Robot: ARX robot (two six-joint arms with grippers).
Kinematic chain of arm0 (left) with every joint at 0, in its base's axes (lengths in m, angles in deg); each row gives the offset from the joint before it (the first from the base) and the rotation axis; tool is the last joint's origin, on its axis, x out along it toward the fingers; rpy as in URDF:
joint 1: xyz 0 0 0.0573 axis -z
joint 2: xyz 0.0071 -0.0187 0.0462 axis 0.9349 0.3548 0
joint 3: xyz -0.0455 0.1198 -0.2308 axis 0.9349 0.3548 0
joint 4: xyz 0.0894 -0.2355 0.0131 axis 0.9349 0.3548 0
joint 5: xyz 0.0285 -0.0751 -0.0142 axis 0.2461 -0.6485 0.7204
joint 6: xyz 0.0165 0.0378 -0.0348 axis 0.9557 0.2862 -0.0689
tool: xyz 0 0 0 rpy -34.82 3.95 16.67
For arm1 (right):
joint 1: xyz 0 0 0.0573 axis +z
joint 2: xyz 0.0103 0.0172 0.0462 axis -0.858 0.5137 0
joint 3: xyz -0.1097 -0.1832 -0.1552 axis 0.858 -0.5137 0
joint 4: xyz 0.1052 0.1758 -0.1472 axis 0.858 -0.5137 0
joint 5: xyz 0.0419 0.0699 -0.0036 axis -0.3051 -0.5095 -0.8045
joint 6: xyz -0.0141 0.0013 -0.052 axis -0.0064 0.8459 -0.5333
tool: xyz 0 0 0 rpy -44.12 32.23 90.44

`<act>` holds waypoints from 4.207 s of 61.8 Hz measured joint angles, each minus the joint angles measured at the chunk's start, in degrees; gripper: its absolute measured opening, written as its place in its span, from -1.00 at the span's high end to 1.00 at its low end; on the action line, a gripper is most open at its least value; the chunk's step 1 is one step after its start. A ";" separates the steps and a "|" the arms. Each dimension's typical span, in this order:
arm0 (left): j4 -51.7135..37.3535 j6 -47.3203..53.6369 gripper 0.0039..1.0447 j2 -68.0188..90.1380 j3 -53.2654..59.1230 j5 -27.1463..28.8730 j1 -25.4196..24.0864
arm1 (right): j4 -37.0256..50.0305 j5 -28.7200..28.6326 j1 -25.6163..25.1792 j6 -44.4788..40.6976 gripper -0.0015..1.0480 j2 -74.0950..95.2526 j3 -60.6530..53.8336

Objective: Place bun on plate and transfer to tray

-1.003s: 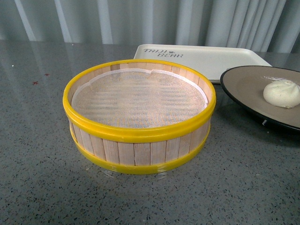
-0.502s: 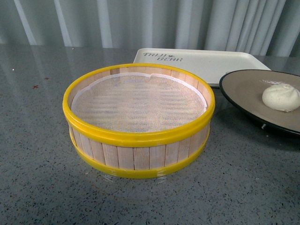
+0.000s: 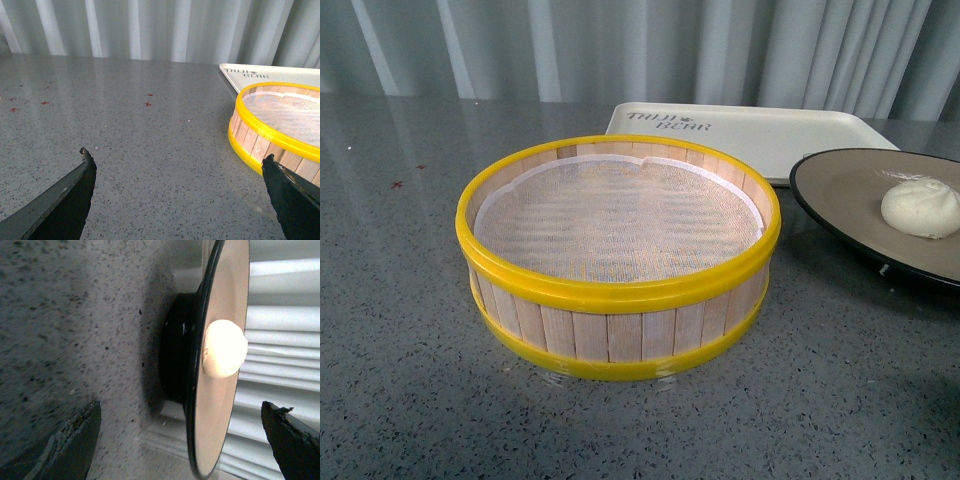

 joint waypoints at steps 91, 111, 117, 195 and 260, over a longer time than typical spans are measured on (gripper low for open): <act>0.00 0.00 -0.88 0.00 0.00 0.00 0.00 | -2.75 2.64 -0.57 -0.26 0.94 7.06 18.97; 0.00 0.00 -0.88 0.00 0.00 0.00 0.00 | -10.05 -5.44 0.61 -6.16 0.94 23.98 35.78; 0.00 0.00 -0.88 0.00 0.00 0.00 0.00 | -10.16 -5.60 2.34 -8.41 0.94 27.87 38.14; 0.00 0.00 -0.88 0.00 0.00 0.00 0.00 | -15.06 -4.37 4.31 -5.18 0.94 49.05 63.10; 0.00 0.00 -0.88 0.00 0.00 0.00 0.00 | -10.34 -5.11 4.85 -1.40 0.00 46.14 55.49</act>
